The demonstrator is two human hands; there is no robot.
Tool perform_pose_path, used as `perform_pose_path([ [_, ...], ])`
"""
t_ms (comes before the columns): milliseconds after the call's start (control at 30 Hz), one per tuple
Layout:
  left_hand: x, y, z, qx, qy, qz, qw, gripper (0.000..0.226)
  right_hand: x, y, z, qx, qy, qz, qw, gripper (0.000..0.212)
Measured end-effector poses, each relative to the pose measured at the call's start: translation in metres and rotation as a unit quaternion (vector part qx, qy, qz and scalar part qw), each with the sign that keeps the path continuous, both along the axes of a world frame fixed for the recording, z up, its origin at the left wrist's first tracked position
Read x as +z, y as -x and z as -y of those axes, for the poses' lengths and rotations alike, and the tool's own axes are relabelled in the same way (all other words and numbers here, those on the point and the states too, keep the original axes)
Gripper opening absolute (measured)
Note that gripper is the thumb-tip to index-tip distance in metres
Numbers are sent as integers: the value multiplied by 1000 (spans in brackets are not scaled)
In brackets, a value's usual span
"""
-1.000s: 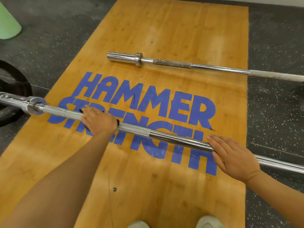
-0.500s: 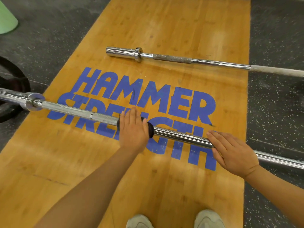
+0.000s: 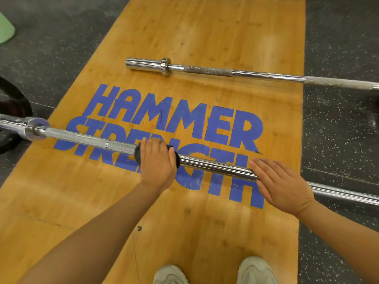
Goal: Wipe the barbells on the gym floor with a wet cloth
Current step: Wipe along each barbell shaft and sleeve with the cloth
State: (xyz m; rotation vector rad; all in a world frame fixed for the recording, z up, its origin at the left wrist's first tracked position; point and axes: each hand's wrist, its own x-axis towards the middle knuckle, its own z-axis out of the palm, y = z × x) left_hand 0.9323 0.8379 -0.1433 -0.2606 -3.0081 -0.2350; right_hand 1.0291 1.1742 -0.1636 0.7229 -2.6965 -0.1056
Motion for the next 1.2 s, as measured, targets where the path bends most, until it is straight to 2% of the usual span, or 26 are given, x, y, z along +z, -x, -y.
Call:
perform_pose_path([
  [133, 7, 10, 22, -83, 9, 6, 997, 51, 0, 1, 0, -2, 4, 3, 1000, 48],
  [167, 9, 18, 41, -57, 28, 12, 998, 51, 0, 1, 0, -3, 4, 3, 1000, 48],
  [267, 12, 39, 90, 141, 32, 39, 989, 43, 1, 0, 0, -5, 6, 7, 1000, 49],
  [400, -3, 28, 62, 217, -40, 28, 975, 47, 1, 1, 1, -4, 10, 6, 1000, 48],
  [500, -2, 14, 27, 193, -71, 8, 979, 55, 1, 0, 1, -5, 13, 10, 1000, 49],
  [633, -4, -13, -12, 82, -67, 6, 994, 57, 2, 1, 2, -8, 18, 14, 1000, 48],
  [700, -7, -16, -12, 36, -46, 2, 998, 59, 1, 1, 2, -7, 23, 13, 1000, 48],
  [767, -8, -8, 5, 35, -26, -5, 999, 58, 2, 2, 1, -6, 27, 10, 1000, 48],
  [833, -6, 10, 28, 124, -28, -1, 992, 53, 3, 2, 1, -7, 27, 10, 1000, 48],
  [900, 0, 30, 40, 244, -54, 40, 967, 55, 1, 2, 1, -4, 26, 6, 1000, 47],
  [1000, 5, 35, 23, 317, -91, 61, 942, 60, -1, 4, 1, -6, 30, 2, 1000, 46],
  [1100, 2, 5, -23, 247, -114, 35, 962, 65, -1, 3, 0, -7, 28, 0, 1000, 46],
  [1200, -2, -30, -68, 149, -93, 17, 984, 69, -1, 2, 0, -6, 27, 7, 1000, 47],
])
